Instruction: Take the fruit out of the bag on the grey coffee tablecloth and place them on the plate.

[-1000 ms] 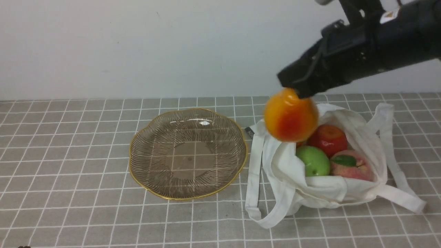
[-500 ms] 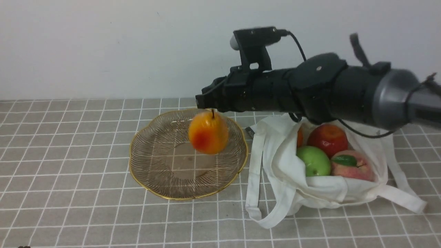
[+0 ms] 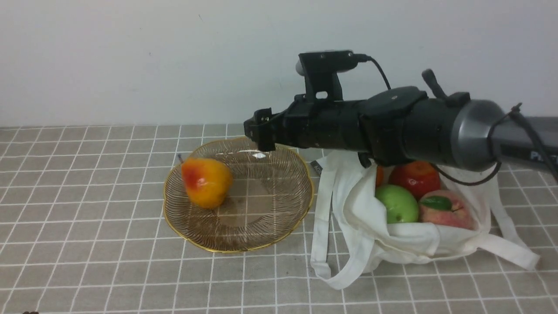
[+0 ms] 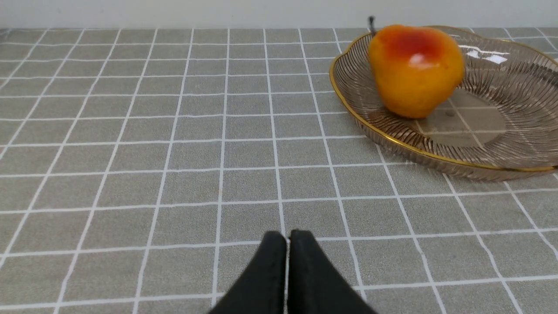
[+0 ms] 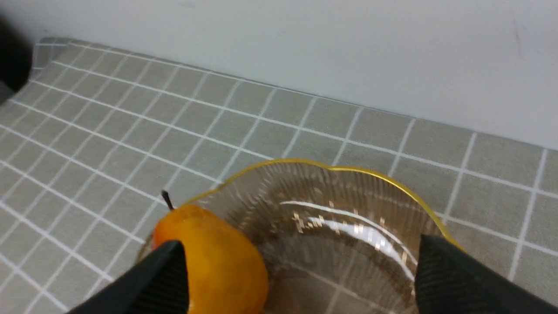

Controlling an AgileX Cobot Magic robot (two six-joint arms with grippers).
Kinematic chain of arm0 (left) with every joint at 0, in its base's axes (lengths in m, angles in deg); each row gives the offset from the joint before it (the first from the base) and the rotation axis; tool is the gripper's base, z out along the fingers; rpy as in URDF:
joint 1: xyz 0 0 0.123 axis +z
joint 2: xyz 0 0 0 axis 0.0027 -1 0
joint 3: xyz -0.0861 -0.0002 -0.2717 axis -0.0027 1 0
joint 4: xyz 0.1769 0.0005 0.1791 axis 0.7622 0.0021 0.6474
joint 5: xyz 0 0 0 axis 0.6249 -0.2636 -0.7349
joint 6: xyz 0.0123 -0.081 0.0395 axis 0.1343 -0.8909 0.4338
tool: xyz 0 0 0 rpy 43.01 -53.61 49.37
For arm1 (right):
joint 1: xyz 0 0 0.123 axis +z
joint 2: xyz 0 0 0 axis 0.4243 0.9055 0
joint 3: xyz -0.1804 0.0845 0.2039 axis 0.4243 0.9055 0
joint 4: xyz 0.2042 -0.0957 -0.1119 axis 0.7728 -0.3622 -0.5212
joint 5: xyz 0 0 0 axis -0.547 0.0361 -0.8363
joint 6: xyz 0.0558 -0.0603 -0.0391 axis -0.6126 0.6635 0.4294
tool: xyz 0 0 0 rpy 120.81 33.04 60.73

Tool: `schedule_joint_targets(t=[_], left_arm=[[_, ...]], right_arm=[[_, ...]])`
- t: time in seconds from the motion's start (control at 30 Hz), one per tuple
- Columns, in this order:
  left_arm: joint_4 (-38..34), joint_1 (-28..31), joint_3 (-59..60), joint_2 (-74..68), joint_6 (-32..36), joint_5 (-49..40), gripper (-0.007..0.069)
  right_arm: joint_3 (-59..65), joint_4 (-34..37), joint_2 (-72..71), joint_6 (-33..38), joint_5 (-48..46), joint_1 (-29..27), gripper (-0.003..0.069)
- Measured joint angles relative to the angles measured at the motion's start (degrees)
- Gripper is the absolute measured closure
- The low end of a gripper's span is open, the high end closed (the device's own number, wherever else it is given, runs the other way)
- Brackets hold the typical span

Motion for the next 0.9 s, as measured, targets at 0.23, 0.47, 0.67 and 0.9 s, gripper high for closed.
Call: schedule_joint_targets(t=[0.23, 0.47, 0.67, 0.9], left_arm=[[0.00, 0.00, 0.00, 0.00, 0.00, 0.00, 0.0632], [0.00, 0.00, 0.00, 0.00, 0.00, 0.00, 0.0632], [0.00, 0.00, 0.00, 0.00, 0.00, 0.00, 0.0632], [0.00, 0.00, 0.00, 0.00, 0.00, 0.00, 0.0632]], right_arm=[[0.00, -21.34, -14.55, -10.41, -14.28, 0.00, 0.0193], [0.00, -58.92, -31.59, -40.19, -37.59, 0.00, 0.0579], [1.02, -80.76, -44.53, -62.57, -55.59, 0.00, 0.0670], [18.18, -88.99, -65.38, -72.68, -49.83, 0.00, 0.0671]])
